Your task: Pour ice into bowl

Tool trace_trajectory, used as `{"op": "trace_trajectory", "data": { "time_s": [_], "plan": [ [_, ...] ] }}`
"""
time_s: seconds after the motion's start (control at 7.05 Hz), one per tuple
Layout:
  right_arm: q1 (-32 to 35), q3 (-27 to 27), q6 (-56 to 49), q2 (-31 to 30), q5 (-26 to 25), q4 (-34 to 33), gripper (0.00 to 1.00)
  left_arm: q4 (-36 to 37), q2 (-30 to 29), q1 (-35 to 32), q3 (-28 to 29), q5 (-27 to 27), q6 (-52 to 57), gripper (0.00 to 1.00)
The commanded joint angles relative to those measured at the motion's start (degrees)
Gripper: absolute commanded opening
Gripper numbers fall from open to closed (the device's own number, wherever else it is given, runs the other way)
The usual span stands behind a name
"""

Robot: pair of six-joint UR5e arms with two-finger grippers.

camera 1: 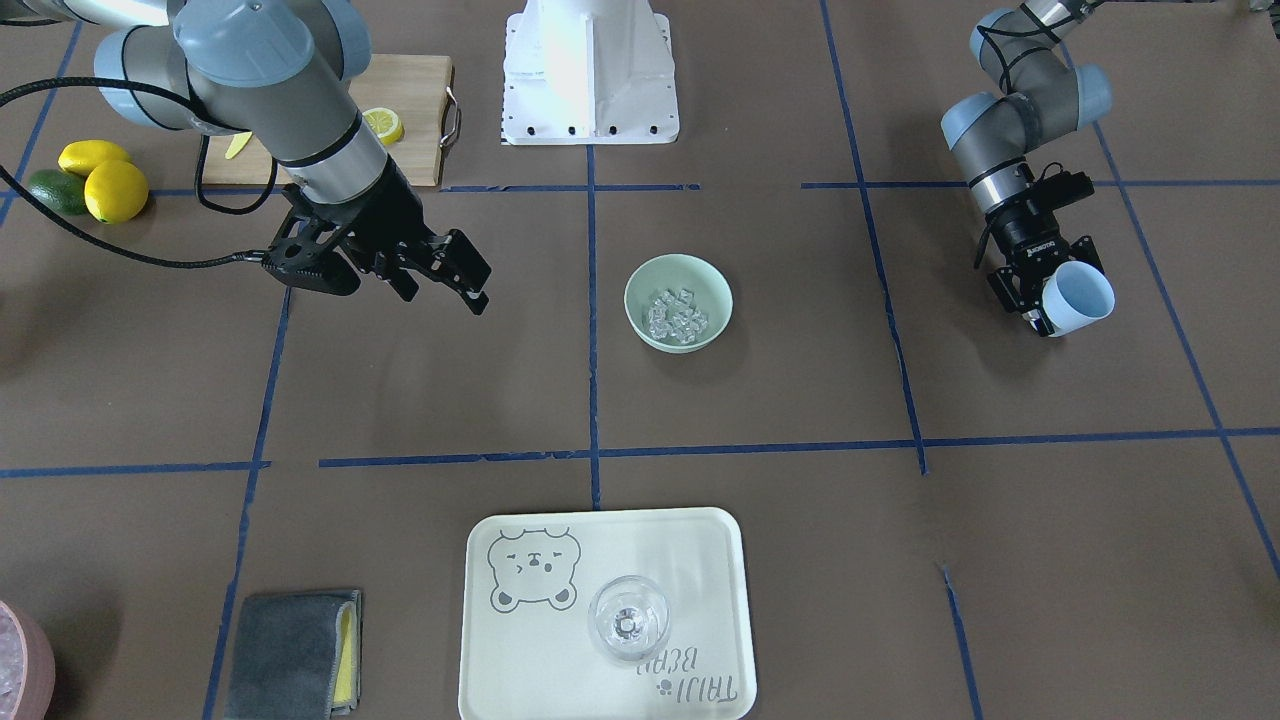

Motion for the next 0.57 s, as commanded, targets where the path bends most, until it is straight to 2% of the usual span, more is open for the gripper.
{"op": "trace_trajectory", "data": {
  "time_s": [0.0, 0.14, 0.28, 0.43],
  "plan": [
    [0.00, 0.00, 0.06, 0.00, 0.00, 0.00, 1.00, 0.04, -1.08, -0.08, 0.10, -0.01, -0.01, 0.02],
    [0.00, 0.00, 0.06, 0.09, 0.00, 0.00, 1.00, 0.04, -1.09, -0.17, 0.10, -0.01, -0.01, 0.04],
    [0.00, 0.00, 0.06, 0.09, 0.00, 0.00, 1.00, 0.12, -1.09, -0.26, 0.18, -0.01, 0.08, 0.25],
    [0.00, 0.00, 0.06, 0.09, 0.00, 0.00, 1.00, 0.04, -1.00, -0.26, 0.27, 0.07, 0.08, 0.66]
  ]
}}
